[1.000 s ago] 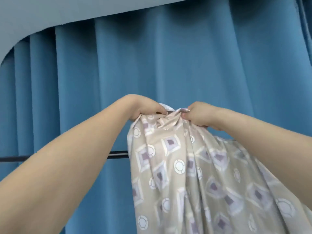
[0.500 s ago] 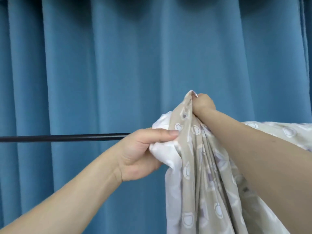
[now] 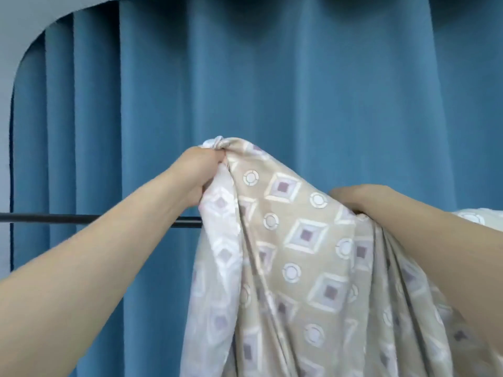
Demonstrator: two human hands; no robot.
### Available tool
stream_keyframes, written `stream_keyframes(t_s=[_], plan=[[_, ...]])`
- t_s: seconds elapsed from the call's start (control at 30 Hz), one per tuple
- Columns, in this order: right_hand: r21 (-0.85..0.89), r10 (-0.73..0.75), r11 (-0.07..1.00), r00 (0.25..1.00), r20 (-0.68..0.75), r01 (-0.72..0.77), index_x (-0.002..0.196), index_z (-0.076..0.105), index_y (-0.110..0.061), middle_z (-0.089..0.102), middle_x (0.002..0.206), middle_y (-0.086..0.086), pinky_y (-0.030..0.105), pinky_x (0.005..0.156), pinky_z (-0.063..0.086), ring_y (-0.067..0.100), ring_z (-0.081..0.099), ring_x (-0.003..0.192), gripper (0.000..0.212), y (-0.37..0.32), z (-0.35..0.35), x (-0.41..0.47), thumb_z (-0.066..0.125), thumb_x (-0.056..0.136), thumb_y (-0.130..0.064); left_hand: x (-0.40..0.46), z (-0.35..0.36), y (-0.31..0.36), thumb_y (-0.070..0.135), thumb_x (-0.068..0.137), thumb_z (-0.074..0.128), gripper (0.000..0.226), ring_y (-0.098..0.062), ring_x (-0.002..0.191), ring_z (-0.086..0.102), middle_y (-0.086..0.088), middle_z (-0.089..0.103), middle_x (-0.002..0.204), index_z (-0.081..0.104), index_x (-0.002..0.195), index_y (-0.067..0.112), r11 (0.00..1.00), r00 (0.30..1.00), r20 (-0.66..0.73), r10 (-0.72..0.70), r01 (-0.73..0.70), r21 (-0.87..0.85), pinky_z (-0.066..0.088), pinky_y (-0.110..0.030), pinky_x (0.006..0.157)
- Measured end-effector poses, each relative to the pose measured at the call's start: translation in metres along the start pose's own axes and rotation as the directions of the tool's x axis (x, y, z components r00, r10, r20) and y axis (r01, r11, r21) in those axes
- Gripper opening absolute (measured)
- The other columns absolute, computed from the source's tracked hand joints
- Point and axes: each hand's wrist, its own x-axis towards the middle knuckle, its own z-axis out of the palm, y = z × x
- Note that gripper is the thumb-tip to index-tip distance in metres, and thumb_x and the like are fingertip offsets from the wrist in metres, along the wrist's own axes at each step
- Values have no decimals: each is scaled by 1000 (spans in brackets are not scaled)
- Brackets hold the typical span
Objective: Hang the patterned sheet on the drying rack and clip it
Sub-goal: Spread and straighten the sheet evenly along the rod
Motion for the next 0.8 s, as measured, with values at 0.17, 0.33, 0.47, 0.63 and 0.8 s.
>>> stream_keyframes(t_s=[0.17, 0.33, 0.47, 0.63, 0.8], plan=[[843, -270, 453, 946, -179, 289, 107, 68, -15, 72, 107, 4, 34, 83, 47, 16, 65, 96, 24, -48, -11, -23, 51, 94, -24, 65, 11, -54, 30, 93, 59, 23, -9, 79, 57, 10, 61, 74, 68, 78, 15, 890, 994, -2, 107, -95, 446, 46, -24, 76], [606, -350, 758, 935, 66, 241, 85, 65, -12, 68, 78, 0, 30, 73, 48, 20, 63, 74, 31, -96, -8, -34, 60, 92, -42, 58, 24, -51, 0, 93, 51, 17, -22, 80, 61, -3, 60, 84, 65, 89, 9, 926, 992, 76, -99, 64, 372, 48, -22, 69], [528, -329, 776, 936, -129, 345, 73, 52, -19, 53, 72, -4, 29, 68, 40, 14, 48, 67, 23, -113, -1, -22, 57, 96, -23, 39, -3, -34, -1, 89, 50, 31, -19, 57, 49, -3, 52, 59, 52, 62, 14, 894, 894, 260, -365, 258, 367, 42, -29, 60], [387, -206, 887, 966, -157, 252, 91, 61, -5, 55, 78, 8, 27, 57, 39, 24, 51, 69, 21, -117, -3, -25, 49, 98, -20, 8, -56, -8, 11, 72, 69, 30, -32, 84, 68, -20, 68, 93, 65, 101, 3, 831, 820, 361, -444, 227, 508, 54, -45, 84], [278, 13, 956, 932, -363, 95, 73, 51, -10, 58, 86, 8, 31, 70, 43, 31, 55, 83, 17, -153, -8, -22, 43, 88, -11, -35, -69, -15, 14, 49, 69, 57, -37, 89, 72, -20, 70, 104, 62, 105, 8, 685, 882, 315, -350, 11, 729, 53, -61, 82]])
